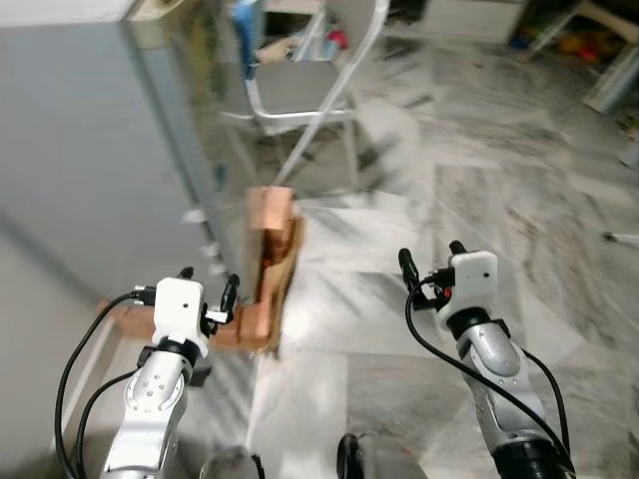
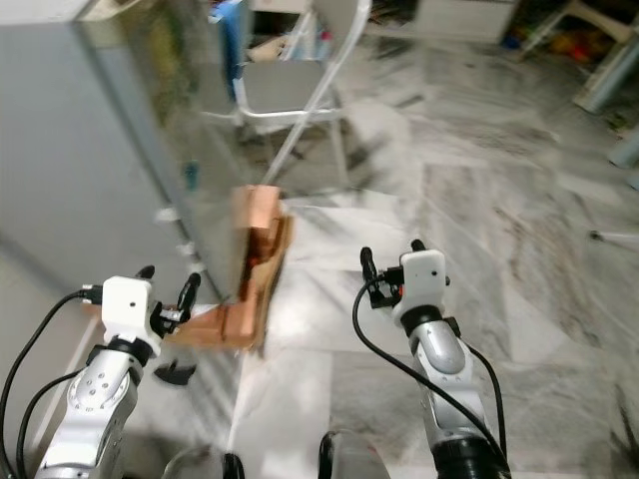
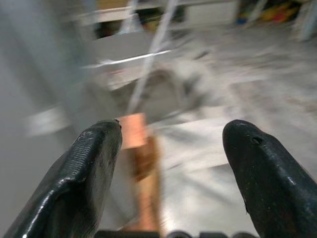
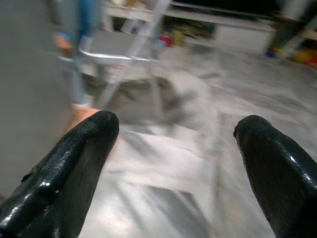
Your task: Restocking fridge
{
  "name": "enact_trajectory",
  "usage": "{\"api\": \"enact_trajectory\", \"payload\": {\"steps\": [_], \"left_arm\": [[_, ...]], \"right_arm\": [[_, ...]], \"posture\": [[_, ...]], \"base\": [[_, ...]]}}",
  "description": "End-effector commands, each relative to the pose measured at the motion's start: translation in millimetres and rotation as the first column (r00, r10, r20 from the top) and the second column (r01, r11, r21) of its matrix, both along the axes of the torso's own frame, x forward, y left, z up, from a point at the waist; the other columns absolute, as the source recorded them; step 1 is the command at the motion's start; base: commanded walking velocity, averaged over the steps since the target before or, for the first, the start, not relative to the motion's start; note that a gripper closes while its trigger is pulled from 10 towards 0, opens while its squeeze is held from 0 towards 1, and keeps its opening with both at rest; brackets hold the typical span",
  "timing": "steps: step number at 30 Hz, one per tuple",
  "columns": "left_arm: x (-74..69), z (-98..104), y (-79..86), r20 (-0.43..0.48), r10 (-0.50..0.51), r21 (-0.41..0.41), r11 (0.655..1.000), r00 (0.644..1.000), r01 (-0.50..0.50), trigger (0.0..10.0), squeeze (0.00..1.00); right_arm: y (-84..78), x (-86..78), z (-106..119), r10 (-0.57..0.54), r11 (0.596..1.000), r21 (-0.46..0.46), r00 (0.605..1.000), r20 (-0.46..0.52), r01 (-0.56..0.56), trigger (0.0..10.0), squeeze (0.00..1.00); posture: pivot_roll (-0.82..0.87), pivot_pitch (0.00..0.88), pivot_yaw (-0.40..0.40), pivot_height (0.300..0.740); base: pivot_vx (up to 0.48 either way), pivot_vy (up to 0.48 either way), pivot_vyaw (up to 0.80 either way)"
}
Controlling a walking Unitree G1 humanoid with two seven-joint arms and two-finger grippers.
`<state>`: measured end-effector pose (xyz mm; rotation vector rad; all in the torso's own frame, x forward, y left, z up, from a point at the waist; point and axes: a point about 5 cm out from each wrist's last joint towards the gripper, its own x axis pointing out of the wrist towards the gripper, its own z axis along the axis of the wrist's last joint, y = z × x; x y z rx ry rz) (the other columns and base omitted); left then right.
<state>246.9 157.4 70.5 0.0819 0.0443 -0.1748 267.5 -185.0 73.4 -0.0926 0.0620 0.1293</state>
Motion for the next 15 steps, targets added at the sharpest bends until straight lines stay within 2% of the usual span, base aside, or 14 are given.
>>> {"api": "enact_trajectory", "payload": {"steps": [1,12,15], "left_arm": [[-3.5,-1.3,5.8,-0.004,0.013,0.012,1.000,1.000,-0.013,10.0,0.00],[-3.2,-1.2,9.2,-0.005,0.046,0.005,0.999,0.999,-0.046,10.0,0.00],[-2.5,-1.5,12.4,-0.008,0.074,0.003,0.997,0.997,-0.074,10.0,0.00]], "right_arm": [[4.0,3.8,5.5,0.014,1.000,0.005,1.000,0.016,-0.014,10.0,0.00],[4.3,4.3,5.0,0.015,1.000,0.006,1.000,0.014,-0.015,10.0,0.00],[4.6,4.6,5.0,0.016,1.000,0.006,1.000,0.013,-0.016,10.0,0.00]], "posture": [[0.06,0.121,-0.024,0.740],[0.06,0.122,-0.023,0.740],[0.06,0.123,-0.023,0.740]], "base": [[0.435,0.000,0.00],[0.429,0.000,0.00],[0.281,0.274,0.00]]}}
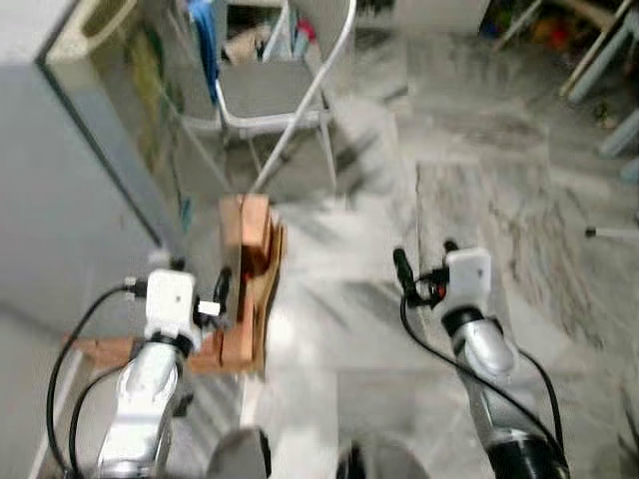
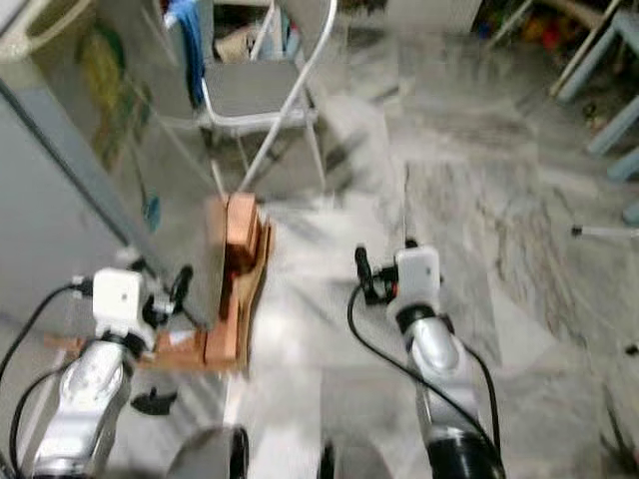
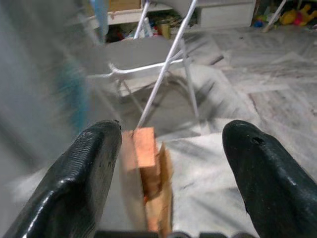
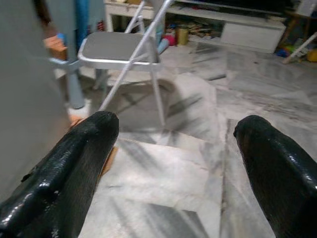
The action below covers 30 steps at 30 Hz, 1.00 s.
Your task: Restocking fridge
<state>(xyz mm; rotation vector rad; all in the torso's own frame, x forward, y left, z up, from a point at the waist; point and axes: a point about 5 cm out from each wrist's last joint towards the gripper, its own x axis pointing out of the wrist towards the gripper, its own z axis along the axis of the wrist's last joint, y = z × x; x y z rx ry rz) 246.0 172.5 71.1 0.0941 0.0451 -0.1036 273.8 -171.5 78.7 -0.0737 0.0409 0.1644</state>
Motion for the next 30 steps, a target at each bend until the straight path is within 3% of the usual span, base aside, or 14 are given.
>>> {"api": "enact_trajectory", "payload": {"steps": [1,7,11,15,21,26,30], "left_arm": [[-1.4,-2,-2.1,-0.008,0.005,-0.010,1.000,1.000,-0.005,10.0,0.00],[-1.3,-1,7.0,0.007,0.071,0.037,0.997,0.997,-0.071,10.0,0.00],[1.7,-1,29.5,0.009,0.179,0.071,0.981,0.984,-0.179,10.0,0.00],[3.9,2,38.7,0.016,0.188,0.084,0.978,0.982,-0.189,10.0,0.00],[5.7,4,44.8,0.024,0.195,0.099,0.976,0.981,-0.196,10.0,0.00],[13.5,8,52.1,0.032,0.155,0.123,0.980,0.987,-0.158,10.0,0.00],[28.4,16,53.8,0.022,0.048,0.126,0.991,0.999,-0.051,10.0,0.00]], "right_arm": [[-8.8,-1.7,0,-0.019,1.000,-0.015,1.000,-0.005,0.019,10.0,0.00],[-8.1,-1.1,0,-0.018,1.000,-0.012,1.000,-0.005,0.018,10.0,0.00],[-7.5,-1.9,2,-0.004,1.000,-0.026,1.000,0.010,0.004,10.0,0.00],[-5.8,-2.0,2,0.009,0.999,-0.036,1.000,0.015,-0.009,10.0,0.00],[-5.2,-1.9,1,0.012,0.999,-0.035,1.000,0.008,-0.011,10.0,0.00],[-5.7,-2.0,0,0.012,1.000,-0.025,1.000,0.002,-0.012,10.0,0.00],[-5.3,-1.2,0,0.012,0.999,-0.052,1.000,-0.011,-0.013,10.0,0.00]], "posture": [[0.06,0.123,-0.023,0.740],[0.06,0.123,-0.020,0.740],[0.06,0.121,-0.022,0.740],[0.07,0.122,-0.022,0.740],[0.07,0.120,-0.021,0.740],[0.07,0.120,-0.023,0.740],[0.06,0.133,-0.022,0.740]], "base": [[0.000,0.000,0.00],[0.000,0.000,0.00],[0.000,0.000,0.00],[0.000,0.000,0.58],[0.000,0.000,0.79],[0.000,0.000,0.00],[0.000,0.000,0.00]]}}
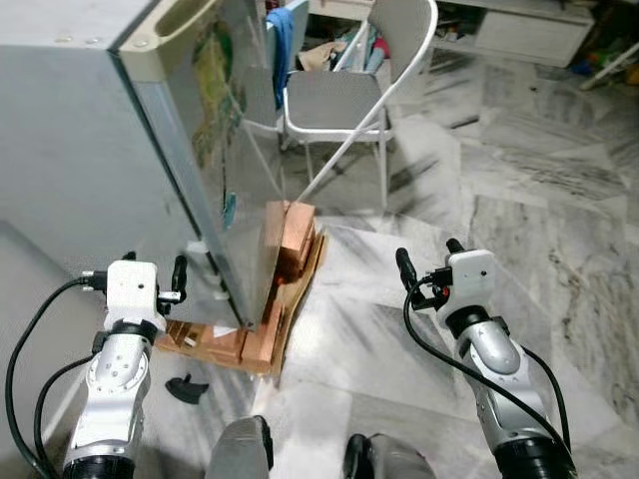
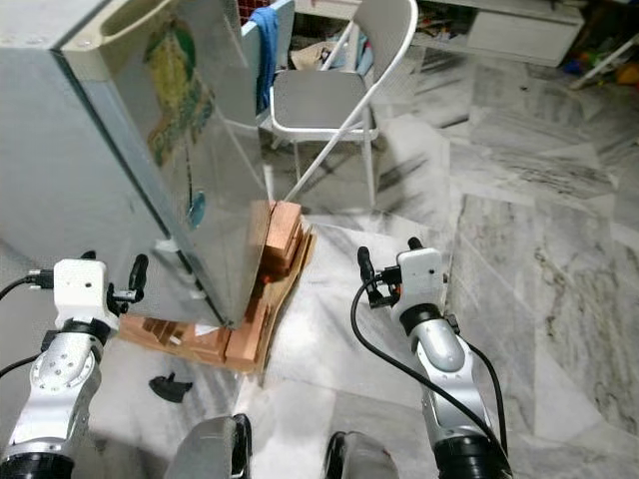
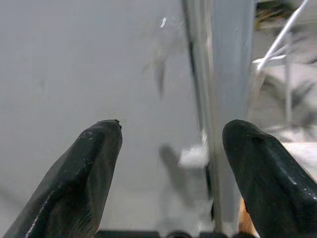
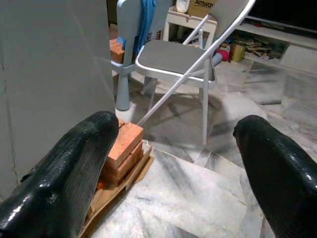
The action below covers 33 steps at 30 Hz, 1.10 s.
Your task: Restocking fridge
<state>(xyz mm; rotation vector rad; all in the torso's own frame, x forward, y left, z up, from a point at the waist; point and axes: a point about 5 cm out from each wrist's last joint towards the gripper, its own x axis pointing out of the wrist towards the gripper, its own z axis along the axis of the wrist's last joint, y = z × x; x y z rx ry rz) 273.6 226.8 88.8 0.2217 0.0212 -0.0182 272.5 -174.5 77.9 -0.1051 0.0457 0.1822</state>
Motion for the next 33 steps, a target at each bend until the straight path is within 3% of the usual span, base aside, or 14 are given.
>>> {"api": "enact_trajectory", "payload": {"steps": [1,6,15,20,24,28,33], "left_arm": [[4.4,1,-0.7,-0.016,-0.057,-0.013,0.998,0.998,0.057,10.0,0.00],[11.3,5,-2.6,-0.018,-0.100,-0.037,0.994,0.995,0.099,10.0,0.00],[19.8,2,-20.7,-0.015,-0.144,-0.070,0.987,0.989,0.143,10.0,0.00],[31.5,3,-30.3,-0.012,-0.175,-0.080,0.982,0.985,0.173,10.0,0.00],[38.5,6,-26.6,-0.009,-0.160,-0.063,0.985,0.987,0.159,10.0,0.00],[45.3,7,-21.3,-0.022,-0.140,-0.040,0.989,0.990,0.139,10.0,0.00],[50.5,8,-17.4,-0.035,-0.129,-0.036,0.991,0.991,0.128,10.0,0.00]], "right_arm": [[-1.9,-0.2,1,-0.010,1.000,-0.022,1.000,-0.010,0.010,10.0,0.00],[-2.0,-0.7,1,-0.024,1.000,-0.019,0.999,-0.036,0.024,10.0,0.00],[4.1,-1.7,0,0.026,0.998,-0.048,0.998,-0.057,-0.029,10.0,0.00],[11.9,-3.2,1,0.071,0.996,-0.049,0.994,-0.080,-0.075,10.0,0.00],[15.8,-6.4,-1,0.088,0.995,-0.049,0.991,-0.098,-0.093,10.0,0.00],[23.1,-14.0,7,0.144,0.989,0.055,0.988,-0.062,-0.140,10.0,0.00],[24.2,-21.5,7,0.171,0.984,0.055,0.982,-0.075,-0.167,10.0,0.00]], "posture": [[0.06,0.135,-0.020,0.740],[0.03,0.148,-0.005,0.740],[0.03,0.157,-0.003,0.740],[0.02,0.161,0.002,0.740],[0.02,0.163,0.008,0.740],[0.01,0.168,0.012,0.740],[0.00,0.167,0.015,0.740]], "base": [[0.000,0.000,0.00],[0.000,0.000,0.00],[0.000,0.000,0.00],[0.000,0.000,0.00],[0.000,0.000,0.00],[0.000,0.000,0.00],[0.000,0.000,0.00]]}}
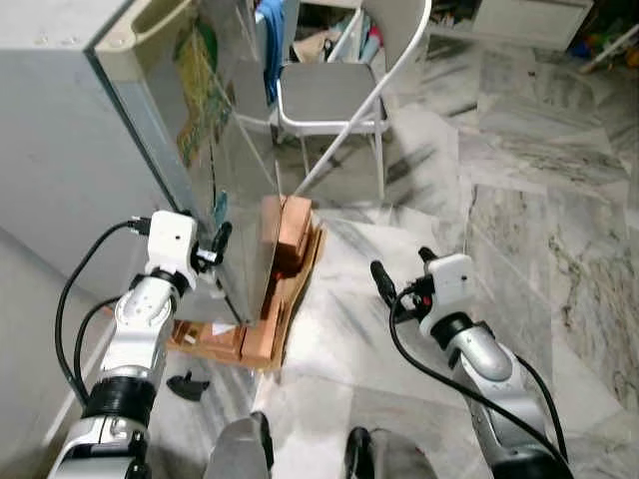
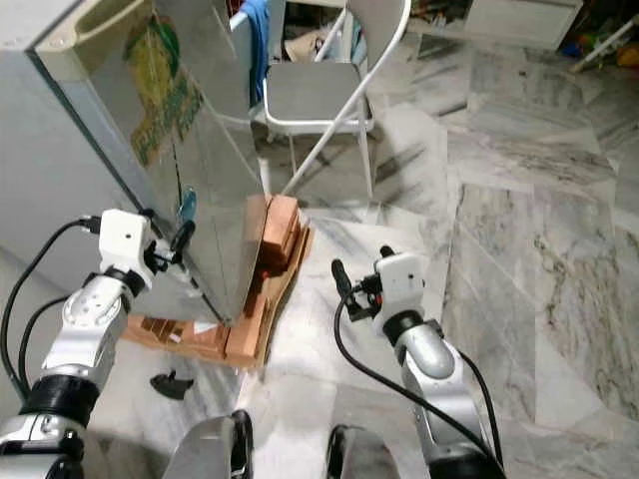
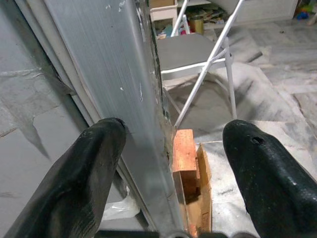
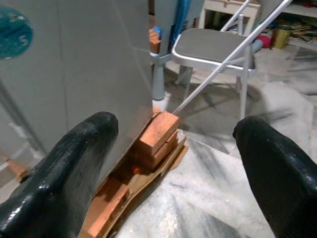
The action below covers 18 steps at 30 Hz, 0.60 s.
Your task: Restocking fridge
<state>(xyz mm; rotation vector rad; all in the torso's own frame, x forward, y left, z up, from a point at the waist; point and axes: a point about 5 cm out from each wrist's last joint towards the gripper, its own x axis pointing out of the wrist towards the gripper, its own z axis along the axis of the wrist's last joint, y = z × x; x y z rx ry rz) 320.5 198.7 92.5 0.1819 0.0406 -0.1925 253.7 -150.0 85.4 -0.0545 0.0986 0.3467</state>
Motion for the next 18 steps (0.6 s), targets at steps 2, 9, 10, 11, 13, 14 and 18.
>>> {"api": "enact_trajectory", "payload": {"steps": [2,9,10,11,13,14,18], "left_arm": [[2.5,2,7.5,-0.016,0.014,0.010,1.000,1.000,-0.014,10.0,0.00],[1.3,-12,3.4,-0.081,-0.010,0.085,0.996,0.997,0.017,10.0,0.00],[2.0,-11,3.8,-0.077,-0.005,0.090,0.996,0.997,0.012,10.0,0.00],[2.0,-11,3.8,-0.077,-0.005,0.090,0.996,0.997,0.012,10.0,0.00],[6.0,-8,7.3,-0.068,0.030,0.101,0.995,0.997,-0.023,10.0,0.00],[7.1,-8,8.1,-0.066,0.038,0.106,0.994,0.997,-0.031,10.0,0.00],[11.5,-6,11.9,-0.067,0.076,0.122,0.990,0.995,-0.067,10.0,0.00]], "right_arm": [[-2.4,-2.3,-1,-0.002,1.000,-0.002,1.000,-0.020,0.002,10.0,0.00],[1.1,-1.4,-2,0.031,0.999,-0.013,0.999,-0.028,-0.032,10.0,0.00],[1.1,-1.6,-2,0.032,0.999,-0.013,0.999,-0.029,-0.032,10.0,0.00],[1.1,-1.6,-2,0.032,0.999,-0.013,0.999,-0.029,-0.032,10.0,0.00],[1.0,-2.3,-1,0.033,0.999,-0.010,0.999,-0.032,-0.034,10.0,0.00],[1.0,-2.4,-1,0.034,0.999,-0.009,0.999,-0.034,-0.035,10.0,0.00],[1.2,-3.5,-2,0.046,0.999,-0.004,0.998,-0.040,-0.046,10.0,0.00]], "posture": [[0.00,0.167,0.015,0.740],[0.01,0.166,0.009,0.740],[0.01,0.166,0.008,0.740],[0.01,0.166,0.008,0.740],[0.01,0.167,0.010,0.740],[0.01,0.167,0.010,0.740],[0.01,0.169,0.012,0.740]], "base": [[0.000,0.000,0.00],[0.000,0.000,0.00],[0.000,0.000,0.00],[0.000,0.000,0.00],[0.000,0.000,0.00],[0.000,0.000,0.00],[0.000,0.000,0.00]]}}
